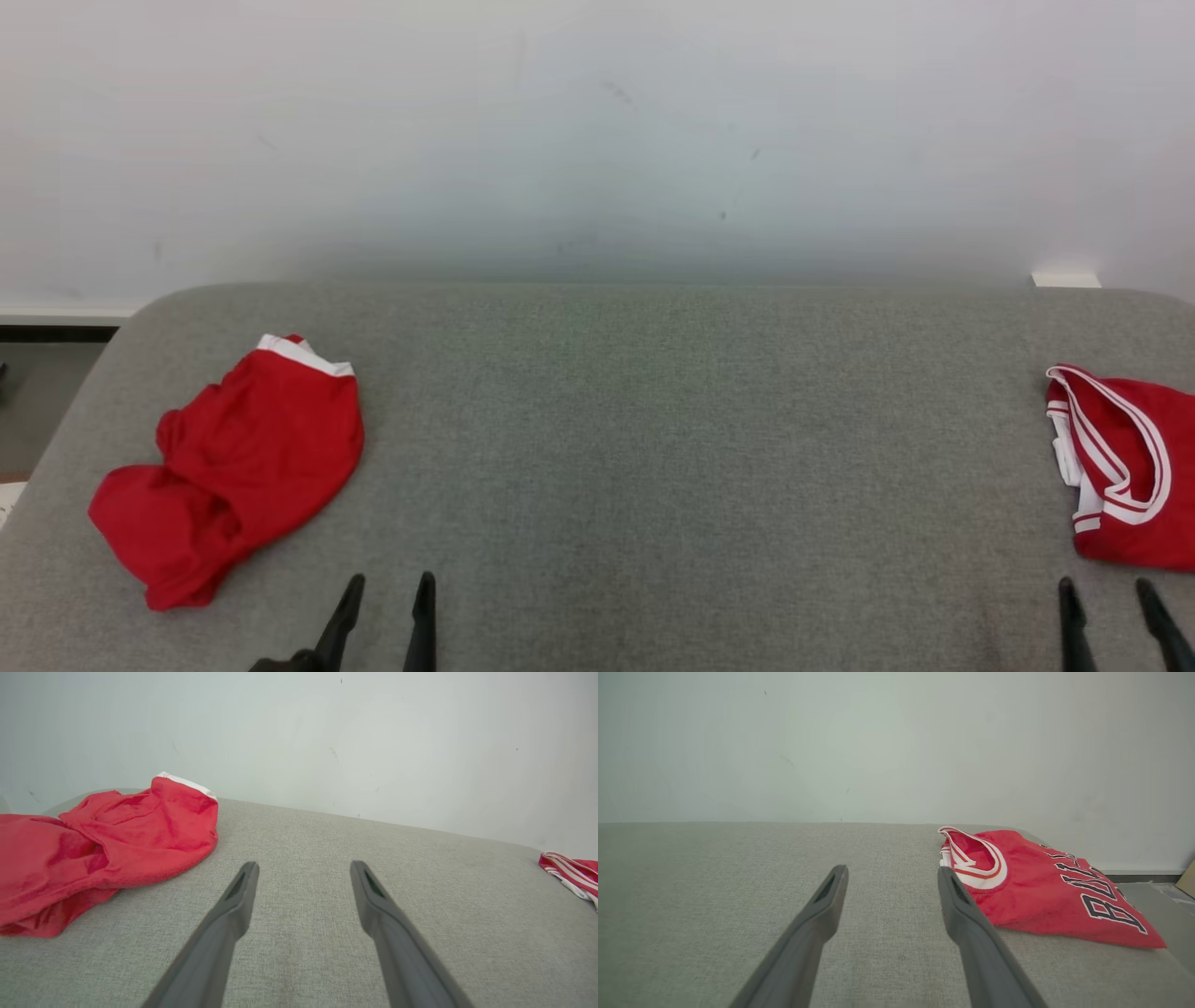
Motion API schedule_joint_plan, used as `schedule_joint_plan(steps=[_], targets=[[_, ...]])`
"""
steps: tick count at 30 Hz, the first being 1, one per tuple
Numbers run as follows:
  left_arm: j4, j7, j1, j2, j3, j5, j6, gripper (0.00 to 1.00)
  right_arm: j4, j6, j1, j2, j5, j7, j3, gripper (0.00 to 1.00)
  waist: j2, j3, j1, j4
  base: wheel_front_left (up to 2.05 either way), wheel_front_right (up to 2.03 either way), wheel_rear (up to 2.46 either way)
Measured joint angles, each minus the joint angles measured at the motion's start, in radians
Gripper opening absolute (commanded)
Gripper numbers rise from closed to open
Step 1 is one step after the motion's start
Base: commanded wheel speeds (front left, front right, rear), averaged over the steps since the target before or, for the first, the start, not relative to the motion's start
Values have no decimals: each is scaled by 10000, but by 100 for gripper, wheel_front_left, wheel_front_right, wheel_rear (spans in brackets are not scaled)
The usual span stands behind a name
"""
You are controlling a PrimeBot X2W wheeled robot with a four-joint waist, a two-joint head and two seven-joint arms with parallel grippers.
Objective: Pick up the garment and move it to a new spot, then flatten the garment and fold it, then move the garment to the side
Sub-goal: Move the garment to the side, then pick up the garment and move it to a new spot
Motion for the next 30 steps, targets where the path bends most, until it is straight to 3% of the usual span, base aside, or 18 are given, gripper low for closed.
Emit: schedule_joint_plan(steps=[6,19,24,30], targets=[[178,0,226,2,59,-6,-161,100,-203,0,406,700,-288,-4,221,100,0,-96,0,-62,0,0,0],[318,2,223,-4,-48,-79,-182,100,-610,0,513,1026,-679,-6,140,100,0,-132,0,-70,0,0,0],[313,0,129,0,-88,-36,-194,100,-780,0,615,1074,-673,-6,192,100,0,-169,0,429,0,0,0],[295,0,95,-2,-142,63,-224,100,-756,0,718,1120,-497,-6,535,100,0,-217,0,1611,0,0,0]])
